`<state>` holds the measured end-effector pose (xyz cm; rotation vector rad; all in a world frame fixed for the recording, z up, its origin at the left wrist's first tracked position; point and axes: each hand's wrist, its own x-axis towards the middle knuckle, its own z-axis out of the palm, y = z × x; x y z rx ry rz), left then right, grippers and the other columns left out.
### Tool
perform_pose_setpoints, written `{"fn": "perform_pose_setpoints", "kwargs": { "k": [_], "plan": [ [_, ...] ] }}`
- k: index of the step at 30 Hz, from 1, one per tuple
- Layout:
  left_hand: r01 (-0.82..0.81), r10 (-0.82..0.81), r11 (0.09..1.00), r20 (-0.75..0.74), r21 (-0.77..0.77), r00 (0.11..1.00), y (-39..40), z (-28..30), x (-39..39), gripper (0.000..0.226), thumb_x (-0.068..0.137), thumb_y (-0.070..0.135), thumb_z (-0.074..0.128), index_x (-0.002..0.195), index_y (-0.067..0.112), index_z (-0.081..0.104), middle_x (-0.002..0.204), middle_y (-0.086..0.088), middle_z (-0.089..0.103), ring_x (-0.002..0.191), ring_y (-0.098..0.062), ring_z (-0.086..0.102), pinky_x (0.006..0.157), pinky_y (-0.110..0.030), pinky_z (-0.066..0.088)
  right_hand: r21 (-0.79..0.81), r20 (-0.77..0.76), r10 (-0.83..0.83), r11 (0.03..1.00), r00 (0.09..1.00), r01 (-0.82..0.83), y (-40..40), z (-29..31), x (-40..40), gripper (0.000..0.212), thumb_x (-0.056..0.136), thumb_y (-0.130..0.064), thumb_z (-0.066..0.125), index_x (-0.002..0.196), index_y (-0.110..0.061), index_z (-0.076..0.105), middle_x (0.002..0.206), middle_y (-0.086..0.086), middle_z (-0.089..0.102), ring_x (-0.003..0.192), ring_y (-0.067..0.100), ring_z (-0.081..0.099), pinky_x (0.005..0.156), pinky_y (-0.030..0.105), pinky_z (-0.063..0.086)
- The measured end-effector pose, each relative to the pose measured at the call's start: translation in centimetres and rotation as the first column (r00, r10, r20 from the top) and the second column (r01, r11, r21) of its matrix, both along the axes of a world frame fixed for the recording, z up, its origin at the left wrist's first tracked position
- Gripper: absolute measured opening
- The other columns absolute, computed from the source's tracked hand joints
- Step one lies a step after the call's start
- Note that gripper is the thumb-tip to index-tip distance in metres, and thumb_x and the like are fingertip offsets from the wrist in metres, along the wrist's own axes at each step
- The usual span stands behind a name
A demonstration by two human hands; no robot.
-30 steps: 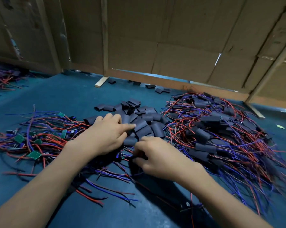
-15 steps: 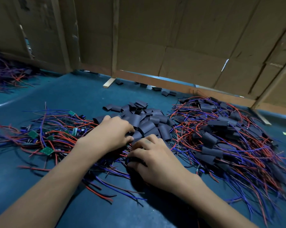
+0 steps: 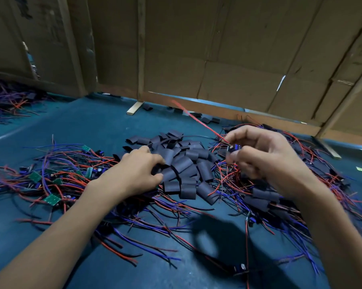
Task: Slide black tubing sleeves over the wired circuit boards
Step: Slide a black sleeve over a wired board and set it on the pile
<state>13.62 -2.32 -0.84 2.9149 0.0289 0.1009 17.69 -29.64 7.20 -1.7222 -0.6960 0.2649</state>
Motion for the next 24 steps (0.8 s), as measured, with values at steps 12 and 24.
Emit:
{"fn": "perform_pose_setpoints", "kwargs": {
  "k": [12,24],
  "plan": [
    [0.25,-0.141,0.944,0.424,-0.214,0.894,-0.9,-0.3,0.0,0.039,0.088,0.048,0.07,0.117,0.022,0.072,0.102,0.006,0.071,0.088,-0.006,0.058,0.079,-0.024,0.047,-0.104,0.135,-0.148,0.981,0.98,0.162,-2.0,0.7,0.9,0.013,0.093,-0.006,0.069,0.095,-0.013,0.08,0.059,-0.004,0.067,0.045,0.004,0.046,0.041,0.014,0.034],
    [0.362,-0.072,0.565,0.393,-0.741,0.917,-3.3,0.8,-0.7,0.03,0.085,0.033,0.07,0.108,0.014,0.069,0.093,-0.003,0.075,0.085,-0.017,0.074,0.077,-0.025,0.058,0.122,0.478,-0.375,0.924,0.795,0.362,-1.8,0.6,1.1,0.006,0.087,-0.019,0.079,0.086,-0.014,0.079,0.074,0.004,0.075,0.061,0.002,0.057,0.06,0.017,0.046]
  ]
}}
